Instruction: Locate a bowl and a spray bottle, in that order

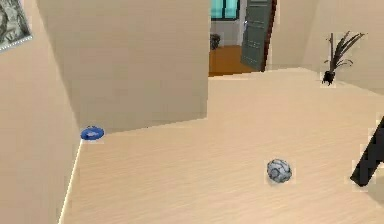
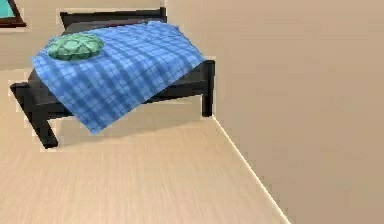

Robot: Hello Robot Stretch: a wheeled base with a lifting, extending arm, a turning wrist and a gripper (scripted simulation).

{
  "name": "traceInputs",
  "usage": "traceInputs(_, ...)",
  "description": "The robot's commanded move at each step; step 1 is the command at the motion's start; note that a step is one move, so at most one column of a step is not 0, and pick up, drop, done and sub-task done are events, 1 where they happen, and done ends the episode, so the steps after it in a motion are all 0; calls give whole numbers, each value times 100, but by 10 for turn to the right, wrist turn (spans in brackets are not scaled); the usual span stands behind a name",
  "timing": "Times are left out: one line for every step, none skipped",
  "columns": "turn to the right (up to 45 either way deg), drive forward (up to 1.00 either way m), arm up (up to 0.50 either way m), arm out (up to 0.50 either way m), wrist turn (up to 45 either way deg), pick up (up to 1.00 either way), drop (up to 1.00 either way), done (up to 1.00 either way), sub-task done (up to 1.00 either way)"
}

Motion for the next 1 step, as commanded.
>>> traceInputs(0, 100, 0, 0, 0, 0, 0, 0, 0)
